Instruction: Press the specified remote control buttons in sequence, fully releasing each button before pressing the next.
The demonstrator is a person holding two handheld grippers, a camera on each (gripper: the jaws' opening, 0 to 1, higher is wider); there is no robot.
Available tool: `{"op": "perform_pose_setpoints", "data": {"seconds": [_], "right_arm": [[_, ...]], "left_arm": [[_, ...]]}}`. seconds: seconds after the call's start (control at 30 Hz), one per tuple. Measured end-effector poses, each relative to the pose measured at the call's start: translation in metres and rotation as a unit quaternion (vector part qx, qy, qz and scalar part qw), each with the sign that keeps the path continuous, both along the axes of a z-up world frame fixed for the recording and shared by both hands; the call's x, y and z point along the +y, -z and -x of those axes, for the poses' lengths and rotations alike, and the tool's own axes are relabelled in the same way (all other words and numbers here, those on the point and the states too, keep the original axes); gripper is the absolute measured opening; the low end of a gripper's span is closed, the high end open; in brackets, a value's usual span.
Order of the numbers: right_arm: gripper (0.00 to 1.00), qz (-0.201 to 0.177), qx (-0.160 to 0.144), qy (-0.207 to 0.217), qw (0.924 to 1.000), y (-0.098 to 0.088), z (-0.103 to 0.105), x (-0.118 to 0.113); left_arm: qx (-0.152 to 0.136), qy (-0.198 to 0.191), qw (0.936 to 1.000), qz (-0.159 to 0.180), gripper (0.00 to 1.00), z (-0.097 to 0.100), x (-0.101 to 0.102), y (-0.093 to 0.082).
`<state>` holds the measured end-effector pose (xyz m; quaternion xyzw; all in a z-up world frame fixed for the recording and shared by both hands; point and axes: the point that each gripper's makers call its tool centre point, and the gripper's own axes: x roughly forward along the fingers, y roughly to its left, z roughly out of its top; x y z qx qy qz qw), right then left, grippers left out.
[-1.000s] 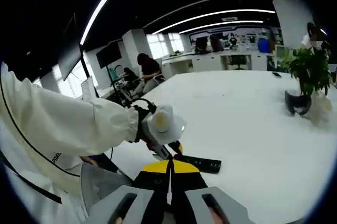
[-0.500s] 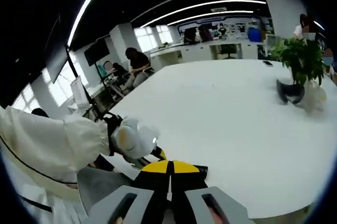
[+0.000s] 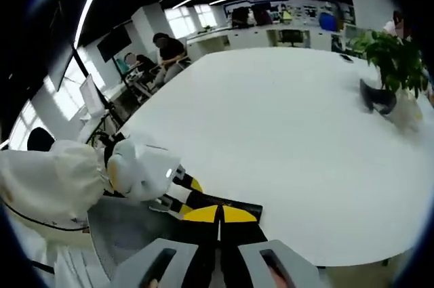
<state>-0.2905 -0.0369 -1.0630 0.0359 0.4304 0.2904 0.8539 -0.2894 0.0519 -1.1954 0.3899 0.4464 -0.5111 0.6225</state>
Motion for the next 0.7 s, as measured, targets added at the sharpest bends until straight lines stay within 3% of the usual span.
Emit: {"op": "perform_pose_setpoints", "data": {"seconds": [0.37, 0.7], "right_arm": [[0.00, 0.069, 0.084, -0.012, 0.9940, 0.063, -0.012, -0.014], [0.00, 0.109, 0.118, -0.046, 0.9860, 0.096, -0.016, -0.015]], "left_arm": [[-0.001, 0.008, 1.0000, 0.003, 0.23, 0.004, -0.001, -0.001], [0.004, 0.006, 0.9998, 0.017, 0.23, 0.003, -0.001, -0.001]]}}
